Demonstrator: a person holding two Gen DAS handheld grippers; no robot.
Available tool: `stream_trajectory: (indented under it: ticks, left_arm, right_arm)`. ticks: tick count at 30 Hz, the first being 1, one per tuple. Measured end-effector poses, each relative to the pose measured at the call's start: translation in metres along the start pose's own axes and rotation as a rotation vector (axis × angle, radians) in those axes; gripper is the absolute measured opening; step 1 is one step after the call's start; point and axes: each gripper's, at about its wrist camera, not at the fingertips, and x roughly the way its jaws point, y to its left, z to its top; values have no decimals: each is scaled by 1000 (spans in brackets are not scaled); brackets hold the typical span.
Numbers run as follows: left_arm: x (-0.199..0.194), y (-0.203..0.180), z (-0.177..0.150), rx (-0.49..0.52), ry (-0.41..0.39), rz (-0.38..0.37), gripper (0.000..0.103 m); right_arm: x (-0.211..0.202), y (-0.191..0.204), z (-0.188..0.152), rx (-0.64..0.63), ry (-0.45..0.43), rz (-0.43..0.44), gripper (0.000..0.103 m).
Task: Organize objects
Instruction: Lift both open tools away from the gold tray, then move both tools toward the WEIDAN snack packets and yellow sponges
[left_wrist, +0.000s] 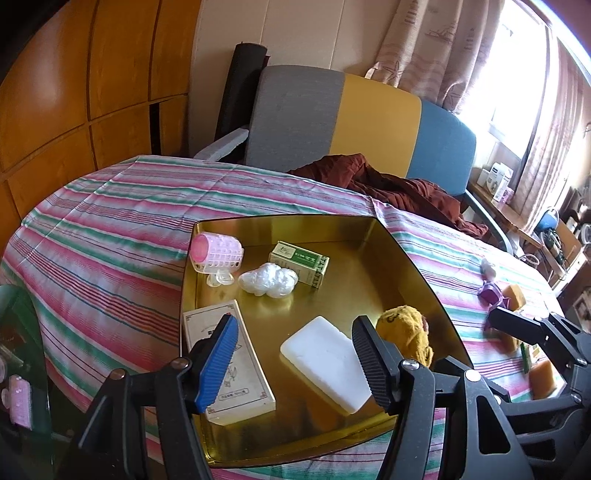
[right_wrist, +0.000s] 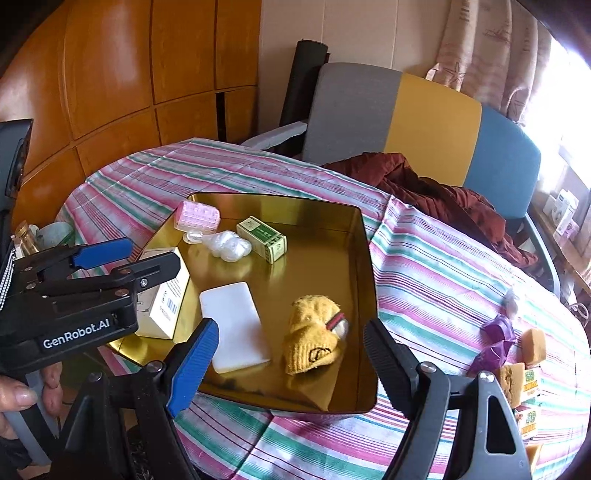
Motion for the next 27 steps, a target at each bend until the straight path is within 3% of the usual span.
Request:
stream_trajectory:
  ticks: [18,27]
  left_arm:
    - [-2,-36,2,88,3,-28,65]
    - [5,-75,5,193,18,-41,67]
  right_arm:
    - [-11,-37,-12,79,-18,-52,82]
    - [-13,-78,-33,156,15,-110,82]
